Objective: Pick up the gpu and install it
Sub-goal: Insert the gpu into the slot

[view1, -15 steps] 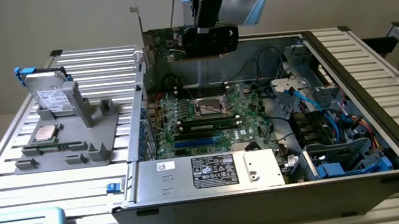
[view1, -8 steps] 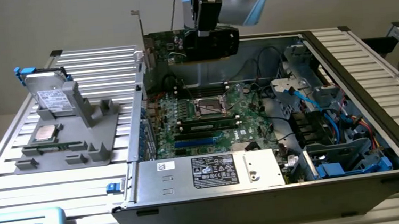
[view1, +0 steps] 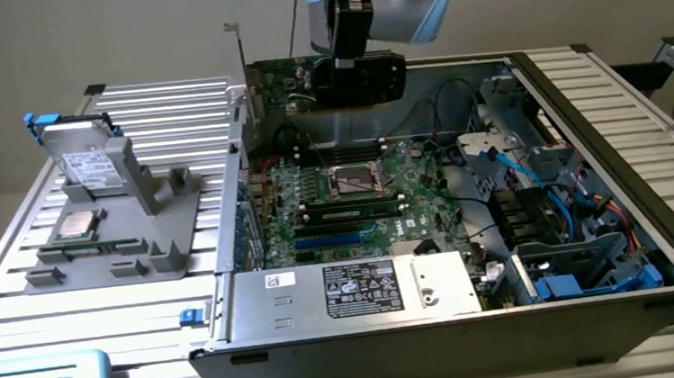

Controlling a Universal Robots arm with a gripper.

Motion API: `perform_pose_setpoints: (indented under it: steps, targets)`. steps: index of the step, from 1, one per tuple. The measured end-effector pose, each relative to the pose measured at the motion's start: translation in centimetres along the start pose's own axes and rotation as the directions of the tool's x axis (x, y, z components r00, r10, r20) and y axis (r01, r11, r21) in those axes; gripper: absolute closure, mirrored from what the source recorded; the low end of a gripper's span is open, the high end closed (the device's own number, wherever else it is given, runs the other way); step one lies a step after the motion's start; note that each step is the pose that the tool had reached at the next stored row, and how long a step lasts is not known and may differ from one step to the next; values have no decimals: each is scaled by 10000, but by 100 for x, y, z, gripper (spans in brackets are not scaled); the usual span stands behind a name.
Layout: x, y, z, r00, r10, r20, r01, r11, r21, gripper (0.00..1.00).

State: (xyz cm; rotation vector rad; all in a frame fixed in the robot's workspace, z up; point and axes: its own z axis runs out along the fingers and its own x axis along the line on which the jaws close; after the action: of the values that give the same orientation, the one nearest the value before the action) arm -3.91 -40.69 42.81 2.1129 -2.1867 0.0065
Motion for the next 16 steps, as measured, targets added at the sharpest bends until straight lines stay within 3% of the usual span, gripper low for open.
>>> perform_pose_setpoints:
  steps: [8, 16]
  targets:
    - [-9, -51, 96, 9999, 144, 9, -144, 9999, 63, 73]
    - [2, -63, 243, 9998, 173, 13, -173, 9998, 73, 73]
